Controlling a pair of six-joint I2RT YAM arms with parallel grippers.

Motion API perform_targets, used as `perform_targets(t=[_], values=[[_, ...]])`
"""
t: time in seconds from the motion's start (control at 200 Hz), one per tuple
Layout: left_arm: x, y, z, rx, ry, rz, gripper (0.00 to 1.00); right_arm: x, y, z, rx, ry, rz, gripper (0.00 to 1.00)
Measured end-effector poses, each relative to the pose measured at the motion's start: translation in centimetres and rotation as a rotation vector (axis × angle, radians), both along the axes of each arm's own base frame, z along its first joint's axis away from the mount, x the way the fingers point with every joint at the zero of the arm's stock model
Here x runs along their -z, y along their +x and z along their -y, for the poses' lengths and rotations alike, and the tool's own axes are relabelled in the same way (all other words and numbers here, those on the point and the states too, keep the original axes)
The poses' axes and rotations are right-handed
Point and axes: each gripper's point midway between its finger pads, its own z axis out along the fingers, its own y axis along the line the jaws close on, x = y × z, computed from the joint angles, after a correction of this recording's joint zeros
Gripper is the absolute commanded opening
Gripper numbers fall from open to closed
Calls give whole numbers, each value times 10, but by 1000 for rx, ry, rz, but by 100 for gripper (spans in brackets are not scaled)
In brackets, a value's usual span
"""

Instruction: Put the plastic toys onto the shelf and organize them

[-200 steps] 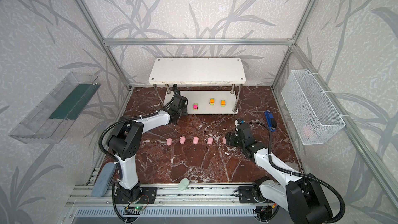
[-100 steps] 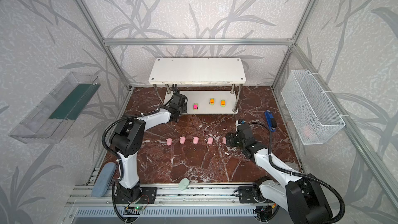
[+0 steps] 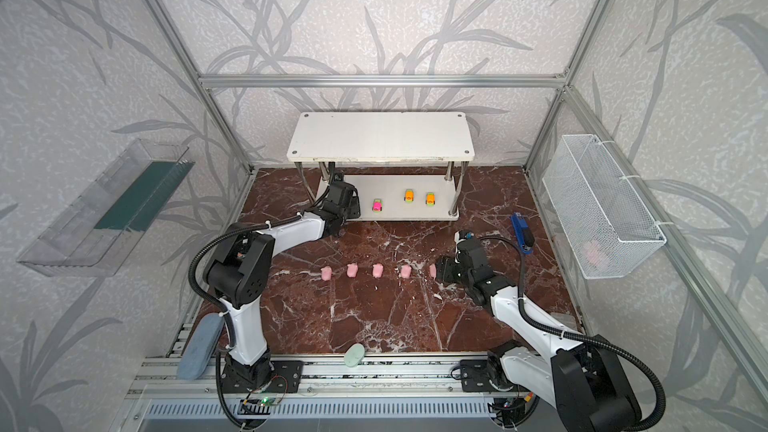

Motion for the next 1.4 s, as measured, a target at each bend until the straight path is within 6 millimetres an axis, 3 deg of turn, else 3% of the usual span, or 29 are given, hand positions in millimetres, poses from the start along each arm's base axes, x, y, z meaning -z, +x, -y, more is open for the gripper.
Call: perform_targets(t=[0.135, 0.3, 0.525, 0.62, 0.76, 0.895, 1.185, 1.399], values=[[-13, -7, 4, 31, -36, 29, 68, 0, 0, 0, 0, 0, 0, 71], [-14, -23, 7, 61, -50, 24, 68, 0, 0, 0, 0, 0, 0, 71], [-30, -48, 36, 136, -81, 63, 63, 0, 0, 0, 0, 1, 0, 71], [-41, -60, 56, 179, -86, 91, 51, 0, 0, 0, -1, 1, 0, 71], [-48, -73, 81, 235, -110, 106, 25, 0, 0, -1, -3, 3, -1, 71], [-44, -74, 89, 255, -139, 94, 0, 2, -2, -1, -5, 4, -7, 71], [-1, -65, 103, 290, -140, 7, 0, 1, -4, 0, -4, 6, 0, 71], [-1, -56, 108, 299, -156, 7, 0, 0, -5, 1, -2, 9, 8, 71]])
